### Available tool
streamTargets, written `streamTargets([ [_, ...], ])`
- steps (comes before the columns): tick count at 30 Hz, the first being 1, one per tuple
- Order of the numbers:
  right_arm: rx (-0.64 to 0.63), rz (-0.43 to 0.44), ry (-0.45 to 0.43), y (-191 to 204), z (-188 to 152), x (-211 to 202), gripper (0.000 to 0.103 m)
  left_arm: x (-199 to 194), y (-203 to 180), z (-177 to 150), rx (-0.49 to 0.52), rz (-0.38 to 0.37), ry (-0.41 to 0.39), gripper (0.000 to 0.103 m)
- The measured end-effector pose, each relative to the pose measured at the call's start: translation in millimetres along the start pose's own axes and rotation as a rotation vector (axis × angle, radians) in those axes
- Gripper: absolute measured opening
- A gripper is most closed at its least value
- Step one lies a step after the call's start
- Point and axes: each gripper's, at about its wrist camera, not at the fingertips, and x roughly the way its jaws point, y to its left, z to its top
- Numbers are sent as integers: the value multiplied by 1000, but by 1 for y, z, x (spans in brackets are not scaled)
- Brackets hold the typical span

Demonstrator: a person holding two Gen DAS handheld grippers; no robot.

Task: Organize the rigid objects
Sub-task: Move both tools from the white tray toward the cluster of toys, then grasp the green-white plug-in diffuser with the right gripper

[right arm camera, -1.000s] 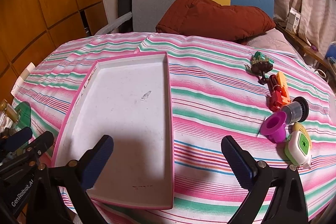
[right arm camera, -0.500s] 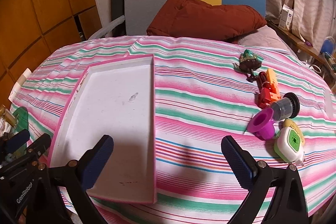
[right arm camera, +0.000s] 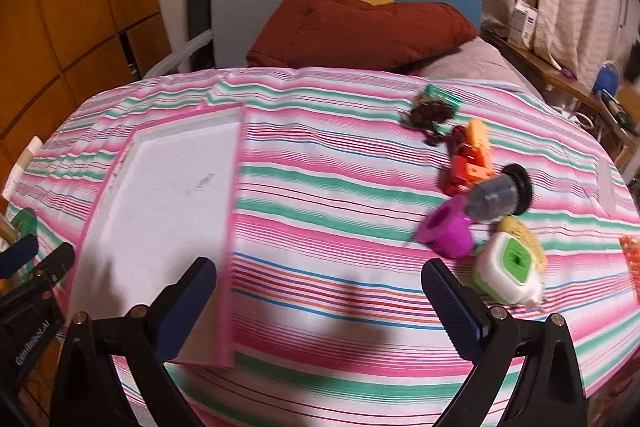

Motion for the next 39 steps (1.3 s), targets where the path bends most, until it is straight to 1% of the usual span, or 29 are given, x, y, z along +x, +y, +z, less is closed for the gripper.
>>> streamTargets([
  [9, 41, -103, 9, -57, -5, -6, 103, -1, -33, 3, 64, -17, 7, 51],
  [12, 50, -153, -5, -77, -8, -10, 103, -2, -42, 3, 85, -34, 6, 51],
  [15, 66, -195, -2, -96, -8, -11, 103, -3, -53, 4, 107, -42, 3, 51],
  [18, 93, -240, -17, -117, -9, -14, 103, -4, -63, 4, 125, -46, 5, 51],
  [22, 126, -297, -5, -140, -13, -12, 103, -6, -75, 4, 149, -60, 7, 51],
  [24, 148, -323, -1, -151, -16, -11, 103, -7, -79, 3, 153, -83, 13, 51],
  [27, 188, -376, 8, -170, -21, -6, 103, -7, -85, 2, 154, -141, 33, 51],
  [31, 211, -412, 35, -185, -29, 8, 103, -6, -92, 0, 132, -295, 69, 51],
  [32, 215, -412, 30, -187, -30, 10, 103, -5, -94, -1, 127, -321, 76, 51],
  [34, 230, -402, 4, -190, -31, 10, 103, -6, -99, -2, 131, -338, 82, 51],
  [38, 223, -362, 7, -191, -28, 12, 103, -10, -113, -5, 173, -332, 75, 51],
  [39, 216, -338, 4, -190, -27, 11, 103, -12, -116, -5, 183, -333, 76, 51],
])
